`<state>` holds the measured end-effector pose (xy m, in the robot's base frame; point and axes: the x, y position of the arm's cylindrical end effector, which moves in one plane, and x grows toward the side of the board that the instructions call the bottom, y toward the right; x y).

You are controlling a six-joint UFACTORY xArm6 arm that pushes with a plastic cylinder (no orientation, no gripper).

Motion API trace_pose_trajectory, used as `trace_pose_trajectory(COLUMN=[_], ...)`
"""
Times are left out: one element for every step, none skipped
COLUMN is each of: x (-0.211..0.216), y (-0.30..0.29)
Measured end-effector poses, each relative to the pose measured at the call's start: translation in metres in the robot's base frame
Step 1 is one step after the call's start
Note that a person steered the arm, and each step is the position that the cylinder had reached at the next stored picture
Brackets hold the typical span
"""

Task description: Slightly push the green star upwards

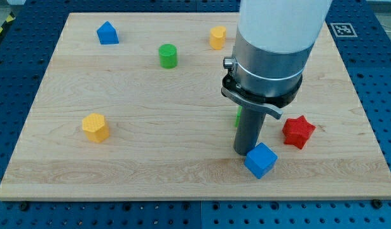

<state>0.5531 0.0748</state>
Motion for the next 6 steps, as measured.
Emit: trace_pose_trajectory(x=[0.001, -0.004, -0.029, -0.037, -0.048, -0.043], y=[0.015, 0.020, 0.001, -0.003, -0.003, 0.004])
